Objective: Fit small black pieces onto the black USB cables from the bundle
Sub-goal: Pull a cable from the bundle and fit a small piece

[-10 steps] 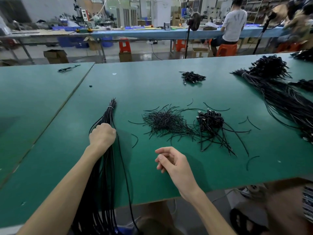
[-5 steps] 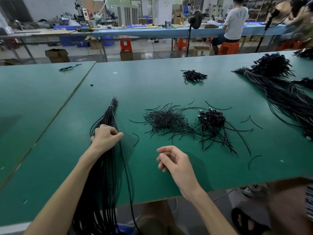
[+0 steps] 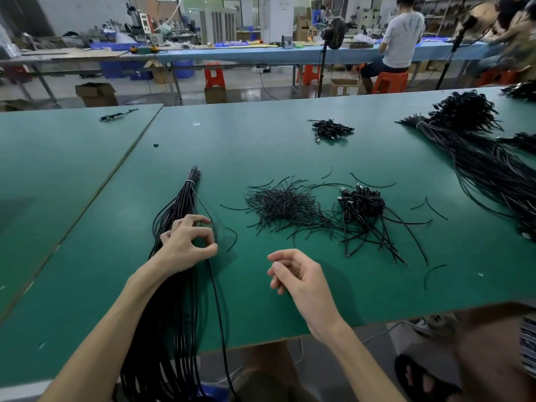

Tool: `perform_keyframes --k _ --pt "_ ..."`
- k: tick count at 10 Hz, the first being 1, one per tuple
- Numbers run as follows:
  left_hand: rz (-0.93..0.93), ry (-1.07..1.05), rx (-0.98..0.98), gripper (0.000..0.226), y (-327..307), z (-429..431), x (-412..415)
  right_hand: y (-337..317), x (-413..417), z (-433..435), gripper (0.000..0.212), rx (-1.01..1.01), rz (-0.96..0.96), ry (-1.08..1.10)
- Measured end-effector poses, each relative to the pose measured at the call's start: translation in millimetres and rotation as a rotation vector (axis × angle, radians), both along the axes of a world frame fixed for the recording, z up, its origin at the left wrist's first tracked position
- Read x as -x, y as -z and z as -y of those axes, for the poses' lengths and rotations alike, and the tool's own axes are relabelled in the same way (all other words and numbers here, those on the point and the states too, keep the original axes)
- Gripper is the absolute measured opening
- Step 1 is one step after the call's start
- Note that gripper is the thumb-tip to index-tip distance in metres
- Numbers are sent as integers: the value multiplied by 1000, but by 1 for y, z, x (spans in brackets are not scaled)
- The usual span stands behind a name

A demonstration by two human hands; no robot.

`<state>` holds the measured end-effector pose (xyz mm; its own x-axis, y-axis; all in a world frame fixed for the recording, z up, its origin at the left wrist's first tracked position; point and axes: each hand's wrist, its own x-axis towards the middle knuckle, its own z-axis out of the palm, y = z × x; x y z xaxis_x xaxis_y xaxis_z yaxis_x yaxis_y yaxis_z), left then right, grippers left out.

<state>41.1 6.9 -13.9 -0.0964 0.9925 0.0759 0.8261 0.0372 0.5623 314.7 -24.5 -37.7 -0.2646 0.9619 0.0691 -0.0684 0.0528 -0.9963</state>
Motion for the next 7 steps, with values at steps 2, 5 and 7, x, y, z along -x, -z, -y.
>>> perform_keyframes --k 2,5,7 --pt "-19 177 -25 18 -11 10 -21 0 1 0 14 -6 4 5" --pt "103 555 111 19 -41 22 -74 -4 1 1 20 -27 9 -1" --pt "134 550 291 24 -38 32 -74 -4 0 0 14 -36 -83 88"
